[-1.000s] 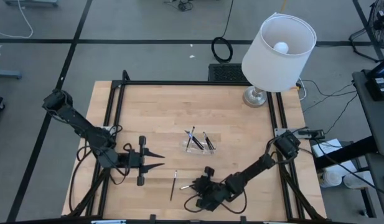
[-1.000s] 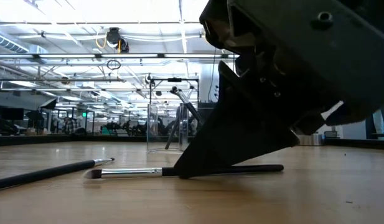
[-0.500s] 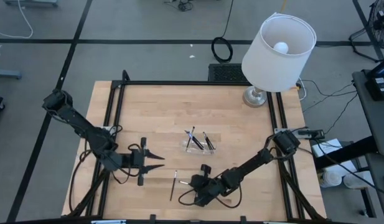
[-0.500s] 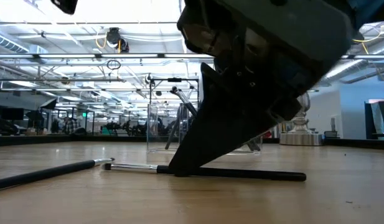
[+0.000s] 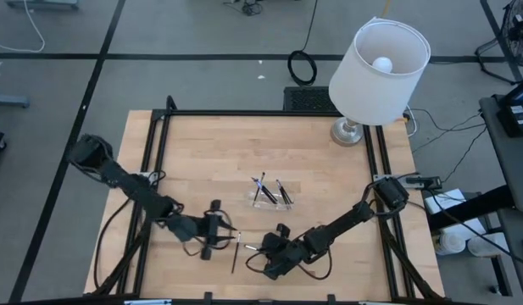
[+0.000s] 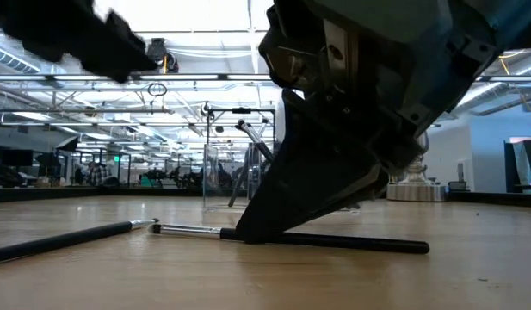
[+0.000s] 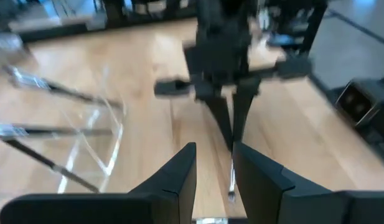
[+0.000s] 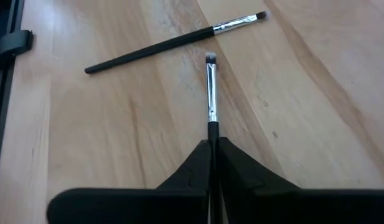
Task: Put items in baskets/containers
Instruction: Put the eyeshadow brush in the transparent organizer
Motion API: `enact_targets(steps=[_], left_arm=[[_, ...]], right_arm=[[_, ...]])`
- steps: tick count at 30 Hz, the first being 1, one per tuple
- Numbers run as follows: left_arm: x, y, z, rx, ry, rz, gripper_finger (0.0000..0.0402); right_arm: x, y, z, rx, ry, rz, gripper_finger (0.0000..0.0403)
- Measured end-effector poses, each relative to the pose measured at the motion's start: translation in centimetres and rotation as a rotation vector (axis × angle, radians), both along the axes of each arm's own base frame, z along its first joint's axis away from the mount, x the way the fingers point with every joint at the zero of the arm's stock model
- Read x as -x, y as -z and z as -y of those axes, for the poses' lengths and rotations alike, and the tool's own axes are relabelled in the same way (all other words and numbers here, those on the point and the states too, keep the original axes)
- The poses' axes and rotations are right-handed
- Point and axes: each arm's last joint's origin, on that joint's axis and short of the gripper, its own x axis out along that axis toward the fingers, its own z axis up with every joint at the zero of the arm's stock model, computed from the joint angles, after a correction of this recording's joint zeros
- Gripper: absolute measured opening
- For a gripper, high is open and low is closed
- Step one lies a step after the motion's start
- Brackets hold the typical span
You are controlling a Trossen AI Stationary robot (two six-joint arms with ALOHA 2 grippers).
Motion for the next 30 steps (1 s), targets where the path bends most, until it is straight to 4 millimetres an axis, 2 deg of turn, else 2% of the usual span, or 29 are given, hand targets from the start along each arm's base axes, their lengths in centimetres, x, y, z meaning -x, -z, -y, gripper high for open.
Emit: enact_targets(steps=[7,11,15,20,26,30], left_arm=[[-1.8,3.0,-0.9,0.062,-0.03,-0.131,0.0116],[-2.8,3.3,-0.3,0.054,0.005,-0.147,0.013],[-3.9,3.4,0.5,0.03,0.036,-0.154,0.0167],[-4.6,4.2,1.0,-0.007,0.063,-0.251,0.0205],[-5.1,4.4,1.5,0.045,0.073,-0.283,0.0211],[-5.1,5.6,1.5,0.031,0.064,-0.322,0.0212]], right_arm=[[0.3,0.2,-0.1,-0.014,-0.004,-0.001,0.001],[0.4,0.2,-0.4,-0.014,-0.011,-0.001,0.001],[0.7,0.2,-0.8,-0.018,-0.008,-0.001,0.0009],[1.0,0.2,-1.0,-0.012,-0.002,0.0,0.0009],[1.0,0.2,-1.1,-0.013,-0.002,0.004,0.0009],[0.9,0.2,-1.0,-0.005,0.003,0.009,0.0009]])
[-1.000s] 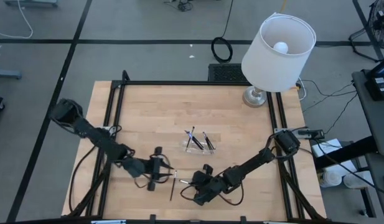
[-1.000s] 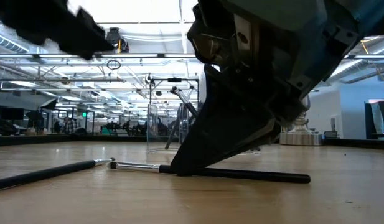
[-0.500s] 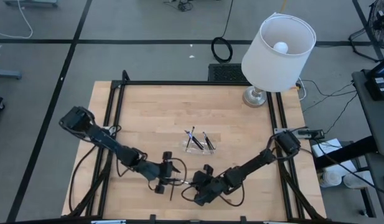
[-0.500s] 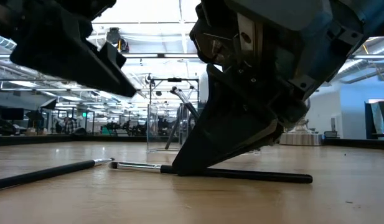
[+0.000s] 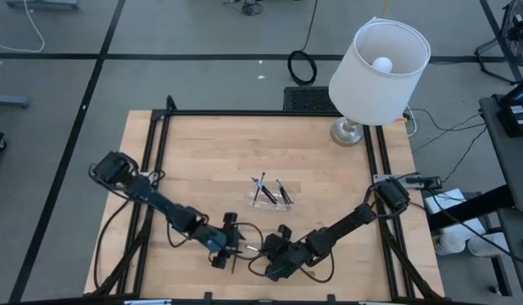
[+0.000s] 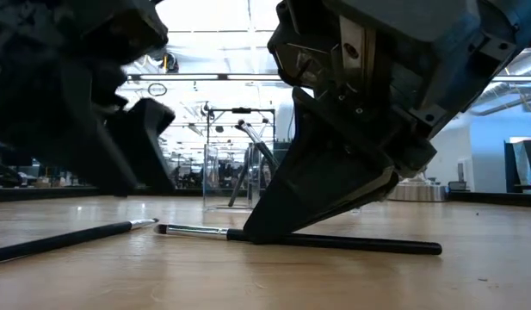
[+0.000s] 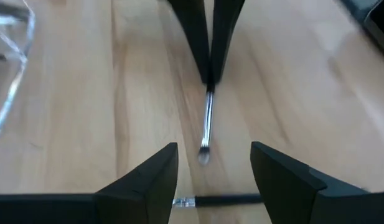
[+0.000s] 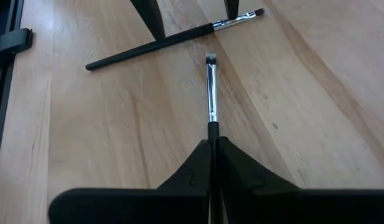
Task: Put items in baskets/containers
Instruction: Put the eyeshadow brush in the transparent organizer
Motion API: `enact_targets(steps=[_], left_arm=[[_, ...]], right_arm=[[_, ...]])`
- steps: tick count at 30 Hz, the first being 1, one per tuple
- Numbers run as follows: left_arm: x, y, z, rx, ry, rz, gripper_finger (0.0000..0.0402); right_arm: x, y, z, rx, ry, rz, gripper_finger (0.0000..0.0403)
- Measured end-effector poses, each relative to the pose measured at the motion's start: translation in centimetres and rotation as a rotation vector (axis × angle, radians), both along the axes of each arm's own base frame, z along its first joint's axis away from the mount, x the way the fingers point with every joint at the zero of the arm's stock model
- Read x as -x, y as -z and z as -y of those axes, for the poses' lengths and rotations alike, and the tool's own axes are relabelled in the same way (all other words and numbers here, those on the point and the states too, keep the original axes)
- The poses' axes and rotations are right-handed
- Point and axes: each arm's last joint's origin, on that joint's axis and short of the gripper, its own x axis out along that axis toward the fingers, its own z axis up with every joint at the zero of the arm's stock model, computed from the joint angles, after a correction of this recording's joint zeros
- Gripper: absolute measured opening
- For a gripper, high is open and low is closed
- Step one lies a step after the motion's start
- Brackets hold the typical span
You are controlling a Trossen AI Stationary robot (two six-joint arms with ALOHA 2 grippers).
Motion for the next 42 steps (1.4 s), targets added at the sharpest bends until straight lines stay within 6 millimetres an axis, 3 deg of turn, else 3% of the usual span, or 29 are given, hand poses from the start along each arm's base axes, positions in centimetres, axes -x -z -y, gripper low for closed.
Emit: enact_targets(steps=[10,25,34,42], left_arm=[[-0.3,2.3,0.1,-0.017,-0.008,-0.042,0.0212],[-0.7,3.0,-0.4,-0.015,-0.035,-0.049,0.0211],[-1.0,5.6,-0.3,-0.04,-0.058,-0.076,0.0211],[-0.7,4.3,-0.4,0.003,-0.046,-0.113,0.0211]], right_arm=[[0.0,0.0,0.0,0.005,0.0,0.01,0.0009],[-0.1,0.0,0.0,0.018,-0.016,0.024,0.0009],[-0.1,0.0,0.0,0.027,-0.01,0.031,0.0009],[-0.1,0.0,0.0,0.026,-0.009,0.031,0.0009]])
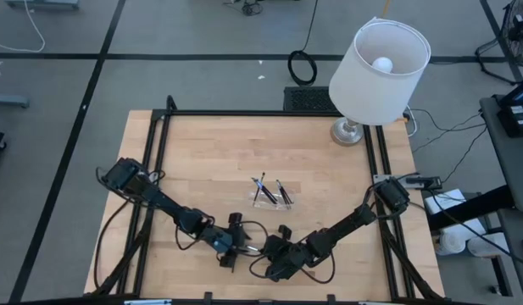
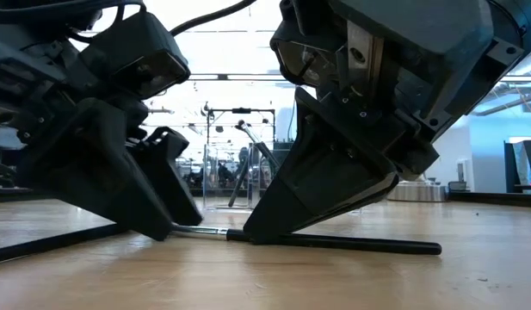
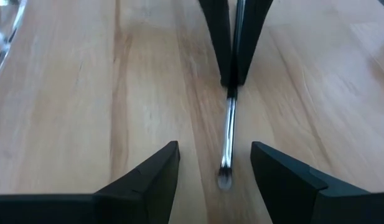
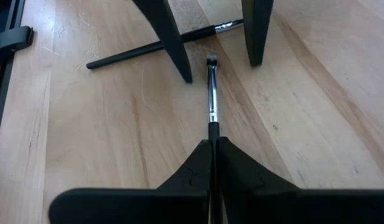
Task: Put items in baskets/containers
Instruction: Put the eyeshadow brush in the transparent organizer
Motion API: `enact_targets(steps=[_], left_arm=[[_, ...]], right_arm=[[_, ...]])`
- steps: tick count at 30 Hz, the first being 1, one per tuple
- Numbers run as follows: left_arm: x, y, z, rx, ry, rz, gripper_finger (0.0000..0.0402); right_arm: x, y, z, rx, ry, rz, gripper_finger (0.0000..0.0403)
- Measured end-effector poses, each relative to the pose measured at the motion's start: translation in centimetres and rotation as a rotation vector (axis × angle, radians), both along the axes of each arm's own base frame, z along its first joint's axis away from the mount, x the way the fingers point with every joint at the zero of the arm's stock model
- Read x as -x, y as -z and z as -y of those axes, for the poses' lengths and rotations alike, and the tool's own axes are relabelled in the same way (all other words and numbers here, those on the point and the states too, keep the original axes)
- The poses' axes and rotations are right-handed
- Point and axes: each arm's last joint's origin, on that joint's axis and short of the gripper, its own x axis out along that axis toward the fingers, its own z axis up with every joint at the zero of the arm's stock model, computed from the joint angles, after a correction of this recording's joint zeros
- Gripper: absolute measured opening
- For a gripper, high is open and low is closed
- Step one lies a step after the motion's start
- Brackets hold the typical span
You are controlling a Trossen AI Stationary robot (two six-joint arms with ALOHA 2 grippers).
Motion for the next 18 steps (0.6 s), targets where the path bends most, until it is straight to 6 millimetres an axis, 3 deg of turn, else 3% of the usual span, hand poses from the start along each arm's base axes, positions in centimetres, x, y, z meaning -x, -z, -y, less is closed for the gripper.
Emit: enact_targets(steps=[18], left_arm=[[0.78,-0.11,0.22,0.02,-0.019,-0.062,0.0206]], right_arm=[[0.0,0.0,0.0,-0.001,0.002,0.0,0.0009]])
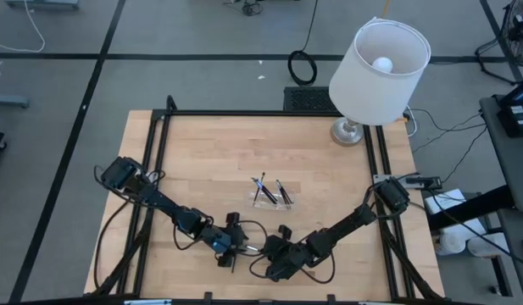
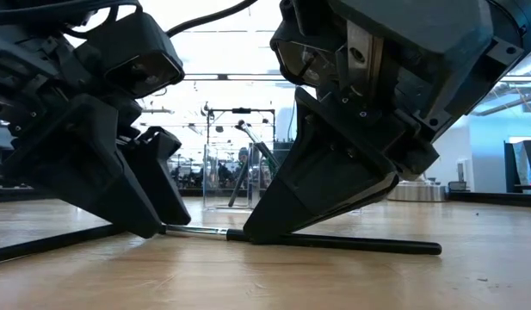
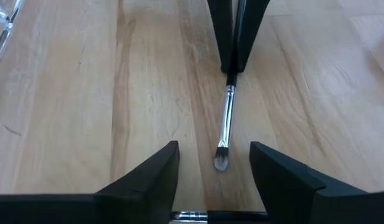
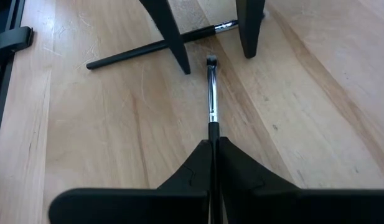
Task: Put items in baskets/containers
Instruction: Put the eyeshadow brush in the transparent organizer
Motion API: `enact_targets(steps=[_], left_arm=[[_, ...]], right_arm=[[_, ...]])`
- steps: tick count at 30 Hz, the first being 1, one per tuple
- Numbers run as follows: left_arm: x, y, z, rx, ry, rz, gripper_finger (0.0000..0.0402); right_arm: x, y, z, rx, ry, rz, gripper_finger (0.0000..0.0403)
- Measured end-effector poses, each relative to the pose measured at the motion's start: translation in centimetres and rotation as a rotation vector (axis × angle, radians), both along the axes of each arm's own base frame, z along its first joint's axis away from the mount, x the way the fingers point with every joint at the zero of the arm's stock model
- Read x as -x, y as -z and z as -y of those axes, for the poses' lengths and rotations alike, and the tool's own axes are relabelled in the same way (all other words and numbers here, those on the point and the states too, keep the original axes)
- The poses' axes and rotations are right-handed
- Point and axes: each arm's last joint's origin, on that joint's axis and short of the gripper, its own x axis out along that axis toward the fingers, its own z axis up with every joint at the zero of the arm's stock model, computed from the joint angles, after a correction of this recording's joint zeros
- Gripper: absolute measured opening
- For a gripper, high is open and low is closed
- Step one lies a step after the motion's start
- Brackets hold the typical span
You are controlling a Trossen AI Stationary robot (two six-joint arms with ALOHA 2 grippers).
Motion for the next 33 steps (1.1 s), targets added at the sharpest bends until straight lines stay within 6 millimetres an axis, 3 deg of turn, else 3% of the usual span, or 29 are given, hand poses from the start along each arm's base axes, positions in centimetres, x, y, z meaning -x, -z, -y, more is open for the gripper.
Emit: enact_targets(steps=[11,26,33], left_arm=[[0.3,0.05,0.33,-0.002,-0.007,-0.003,0.0121],[0.28,0.15,0.48,-0.012,0.039,0.009,0.0089],[0.28,0.15,0.56,-0.028,0.082,0.013,0.0038]], right_arm=[[0.0,0.0,0.0,0.0,0.002,0.001,0.0009],[0.0,0.0,0.01,-0.011,0.02,0.004,0.0009],[0.0,0.0,0.02,-0.009,0.018,0.004,0.0009]])
